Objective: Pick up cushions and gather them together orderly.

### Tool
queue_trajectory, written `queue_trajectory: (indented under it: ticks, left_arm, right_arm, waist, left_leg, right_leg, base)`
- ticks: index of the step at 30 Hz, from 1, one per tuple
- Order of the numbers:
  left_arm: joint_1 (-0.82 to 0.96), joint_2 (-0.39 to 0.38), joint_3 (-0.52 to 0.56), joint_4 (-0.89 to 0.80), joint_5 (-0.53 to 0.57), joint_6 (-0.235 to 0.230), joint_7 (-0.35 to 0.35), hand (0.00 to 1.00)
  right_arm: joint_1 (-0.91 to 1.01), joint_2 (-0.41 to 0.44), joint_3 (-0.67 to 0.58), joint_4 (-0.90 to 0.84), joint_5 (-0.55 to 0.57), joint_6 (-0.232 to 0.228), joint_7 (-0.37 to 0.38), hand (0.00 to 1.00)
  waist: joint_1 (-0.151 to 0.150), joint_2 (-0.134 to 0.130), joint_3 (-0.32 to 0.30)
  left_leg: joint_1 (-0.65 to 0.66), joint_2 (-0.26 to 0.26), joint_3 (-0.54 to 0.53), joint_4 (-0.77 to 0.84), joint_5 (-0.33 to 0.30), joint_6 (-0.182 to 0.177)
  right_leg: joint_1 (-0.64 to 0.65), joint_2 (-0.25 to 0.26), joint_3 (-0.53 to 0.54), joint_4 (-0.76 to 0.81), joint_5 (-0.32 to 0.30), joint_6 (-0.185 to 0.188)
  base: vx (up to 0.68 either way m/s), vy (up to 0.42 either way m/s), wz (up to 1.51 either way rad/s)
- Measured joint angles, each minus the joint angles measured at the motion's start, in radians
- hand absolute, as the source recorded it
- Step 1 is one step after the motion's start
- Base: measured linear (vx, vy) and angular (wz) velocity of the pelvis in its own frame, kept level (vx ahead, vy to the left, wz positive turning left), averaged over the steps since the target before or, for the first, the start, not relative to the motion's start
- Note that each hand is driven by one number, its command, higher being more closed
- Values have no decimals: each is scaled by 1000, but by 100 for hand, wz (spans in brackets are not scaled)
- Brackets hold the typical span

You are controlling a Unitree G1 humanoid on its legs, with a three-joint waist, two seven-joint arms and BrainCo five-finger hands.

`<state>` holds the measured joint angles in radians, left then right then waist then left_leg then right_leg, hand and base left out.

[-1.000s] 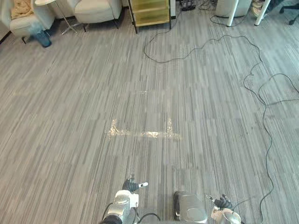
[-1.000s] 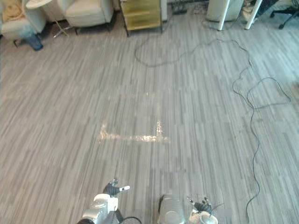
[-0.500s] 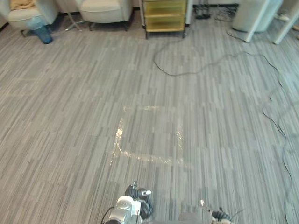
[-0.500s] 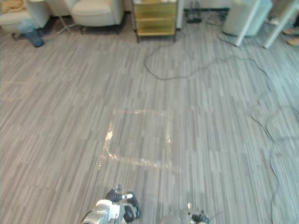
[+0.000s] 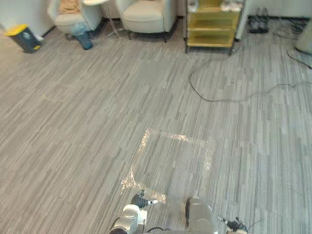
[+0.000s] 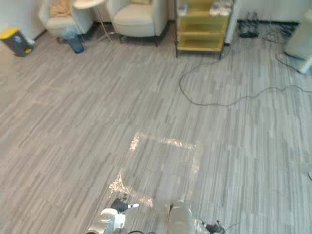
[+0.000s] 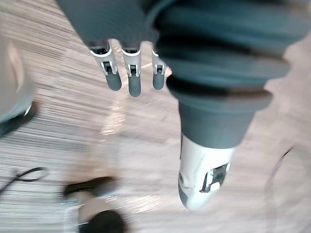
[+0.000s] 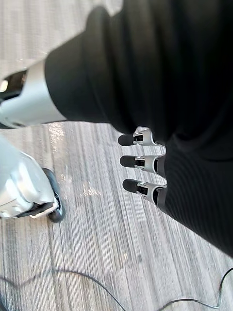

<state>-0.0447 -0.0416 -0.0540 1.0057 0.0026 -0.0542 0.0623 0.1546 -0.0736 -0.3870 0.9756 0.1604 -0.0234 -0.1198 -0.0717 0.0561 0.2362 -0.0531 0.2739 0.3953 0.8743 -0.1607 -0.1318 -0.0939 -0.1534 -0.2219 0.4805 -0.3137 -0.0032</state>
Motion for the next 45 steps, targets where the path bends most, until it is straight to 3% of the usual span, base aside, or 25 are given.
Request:
queue_trajectory:
  ticks: [2, 4, 7, 8, 10, 11, 13, 15, 16, 17, 21, 23, 25, 27, 28, 31, 32, 34, 35, 37, 38, 39, 40, 42, 45]
  left_arm:
    - [-1, 0, -3, -15, -1, -1, 0, 0]
    - [-4, 1, -5, -15, -1, -1, 0, 0]
    - [-3, 1, -15, -13, -1, 1, 2, 0]
    - [-2, 2, -19, -12, -4, 1, 7, 0]
    - [-4, 3, -41, 9, -6, 0, 15, 0]
    - [-5, 18, -44, 19, -6, 0, 16, 0]
    - [-20, 35, -63, 29, -8, 0, 20, 0]
    - [-26, 50, -88, 32, -8, 0, 20, 0]
    - [-26, 51, -101, 37, -10, 1, 19, 0]
    - [-29, 58, -112, 44, -13, 2, 19, 0]
    - [-43, 78, -130, 49, -25, 4, 25, 0]
    - [-49, 82, -130, 48, -25, 4, 27, 0]
    - [-50, 86, -132, 48, -25, 3, 26, 0]
    - [-49, 55, -129, 56, -24, 3, 24, 0]
    - [-51, 47, -129, 57, -24, 3, 21, 0]
    - [-83, 39, -122, 55, -22, 0, 15, 0]
    - [-82, 26, -95, 41, -20, 0, 13, 0]
    - [-76, 14, -84, 34, -17, 1, 14, 0]
    - [-73, 10, -84, 31, -16, 2, 13, 0]
    - [-73, 14, -89, 25, -13, 1, 15, 0]
    - [-69, 14, -92, 26, -9, 2, 15, 0]
    - [-58, 12, -93, 29, -4, 3, 14, 0]
    - [-58, 16, -93, 37, -4, 3, 15, 0]
    - [-65, 33, -103, 41, -4, 1, 17, 0]
    - [-69, 59, -125, 45, -4, 2, 18, 0]
  right_arm:
    - [-3, 1, -5, -23, 14, -3, 0, 0]
    - [-25, 0, -16, -24, 16, -6, -1, 0]
    - [-58, 0, -42, -13, 14, -5, -4, 0]
    - [-58, -4, -40, -6, 6, -6, -9, 0]
    - [-54, -18, -31, 8, -4, -5, -9, 0]
    - [-56, -16, -32, 28, -4, -3, -14, 0]
    - [-45, 4, -23, 45, -13, 5, -8, 0]
    - [-55, 13, -22, 64, -37, 10, -5, 0]
    - [-57, 17, -21, 66, -43, 14, -4, 0]
    - [-63, 18, -20, 74, -43, 16, -1, 0]
    - [-105, -27, -7, 72, -44, 13, -2, 0]
    - [-118, -27, 3, 59, -44, 11, -2, 0]
    - [-114, -26, 7, 62, -44, 12, -3, 0]
    - [-115, -55, 6, 68, -44, 11, -5, 0]
    - [-115, -56, 0, 67, -44, 8, -5, 0]
    - [-95, -51, -34, 75, -40, 6, -6, 0]
    - [-75, -45, -27, 68, -37, 7, -6, 0]
    - [-66, -41, -22, 59, -29, 7, -8, 0]
    - [-66, -40, -34, 47, -27, 7, -7, 0]
    - [-71, -36, -50, 42, -35, 4, -11, 0]
    - [-71, -40, -57, 45, -35, 5, -10, 0]
    - [-70, -50, -70, 59, -35, 7, -10, 0]
    - [-63, -53, -84, 67, -35, 11, -10, 0]
    - [-43, -33, -86, 74, -39, 18, -9, 0]
    - [-40, -22, -88, 101, -42, 24, -9, 0]
  waist:
    - [16, -8, -3]
    - [24, -13, -2]
    - [32, -31, 4]
    - [40, -29, 1]
    - [45, -3, -14]
    - [49, -22, -23]
    - [45, -84, -59]
    - [50, -94, -65]
    - [54, -90, -64]
    - [52, -86, -62]
    - [45, -9, -31]
    - [36, 1, -28]
    - [24, -13, -27]
    - [19, 29, -25]
    - [19, 22, -20]
    - [3, -5, -3]
    - [6, -16, 5]
    - [11, -18, 8]
    - [19, -15, 6]
    - [28, -14, 5]
    - [28, -3, -2]
    - [27, 25, -18]
    - [25, 31, -32]
    - [18, 4, -47]
    - [19, -7, -55]
  left_leg:
    - [-51, 5, 71, -40, -20, 40]
    - [-76, -32, 87, -239, -20, 41]
    - [-88, -152, -35, -675, 61, 28]
    - [-92, -170, -98, -753, 106, 17]
    - [-107, -162, -176, -766, 138, 13]
    - [-117, -185, -193, -705, 185, 29]
    - [-138, -249, -153, -623, 81, 60]
    - [-119, -277, -118, -612, 45, 87]
    - [-89, -280, -95, -629, 36, 99]
    - [-52, -287, -95, -652, 32, 104]
    - [116, -247, -82, -769, 30, 105]
    - [138, -233, -76, -768, 30, 105]
    - [162, -244, -74, -768, 17, 75]
    - [186, -212, -70, -768, 14, 30]
    - [195, -214, -69, -766, 30, 3]
    - [125, -188, -79, -508, 46, -24]
    - [37, -140, -80, -275, 92, -66]
    - [-48, -92, -82, -102, 46, -31]
    - [-73, -92, -95, -157, -9, -12]
    - [-59, -144, -169, -417, -18, -8]
    - [-51, -160, -203, -533, 12, -5]
    - [-49, -160, -246, -645, 106, 23]
    - [-39, -162, -240, -673, 90, 23]
    - [-11, -193, -215, -745, 104, 41]
    - [14, -233, -193, -813, 116, 56]
  right_leg:
    - [62, -8, -11, -54, 6, -10]
    - [92, -23, -7, -83, 10, -13]
    - [130, -58, 39, -110, 11, -3]
    - [146, -59, 62, -125, 3, 26]
    - [184, -41, 99, -159, -36, 92]
    - [202, -65, 139, -160, -57, 120]
    - [182, -136, 208, -129, -52, 126]
    - [80, -162, 289, 44, 3, 126]
    - [14, -167, 301, 175, 32, 138]
    - [-20, -169, 272, 253, 13, 156]
    - [-115, -98, -9, 228, -61, 97]
    - [-180, -60, -55, 107, -20, 64]
    - [-197, -41, -67, -51, 156, 14]
    - [-186, -11, -69, -33, 162, -44]
    - [-181, -12, -68, -26, 150, -46]
    - [-93, -29, -80, -55, 95, -35]
    - [-46, -30, -85, -76, 88, -39]
    - [3, -16, -72, -101, 81, -42]
    - [29, -1, -44, -121, 83, -38]
    - [23, 9, 2, -130, 82, -22]
    - [17, 23, 21, -133, 76, -9]
    - [2, 54, 54, -128, 63, 18]
    - [-10, 61, 73, -115, 54, 32]
    - [-12, 34, 99, -134, 62, 53]
    - [-8, 9, 116, -178, 76, 77]
  base:
    - [299, -62, 10]
    - [319, 23, -14]
    - [410, 156, -36]
    - [383, 220, -68]
    - [365, 295, -74]
    - [431, 351, -50]
    - [479, 342, -34]
    - [467, 324, -35]
    - [404, 246, -33]
    - [389, 188, -23]
    - [346, 73, -15]
    - [292, -81, -6]
    - [290, -126, 11]
    - [349, -153, -20]
    - [312, -181, -28]
    - [214, -179, 16]
    - [109, -105, 2]
    - [143, -58, -34]
    - [153, 18, -72]
    - [112, 58, -82]
    - [190, 144, -91]
    - [208, 168, -85]
    - [222, 193, -62]
    - [229, 156, -17]
    - [211, 146, -14]
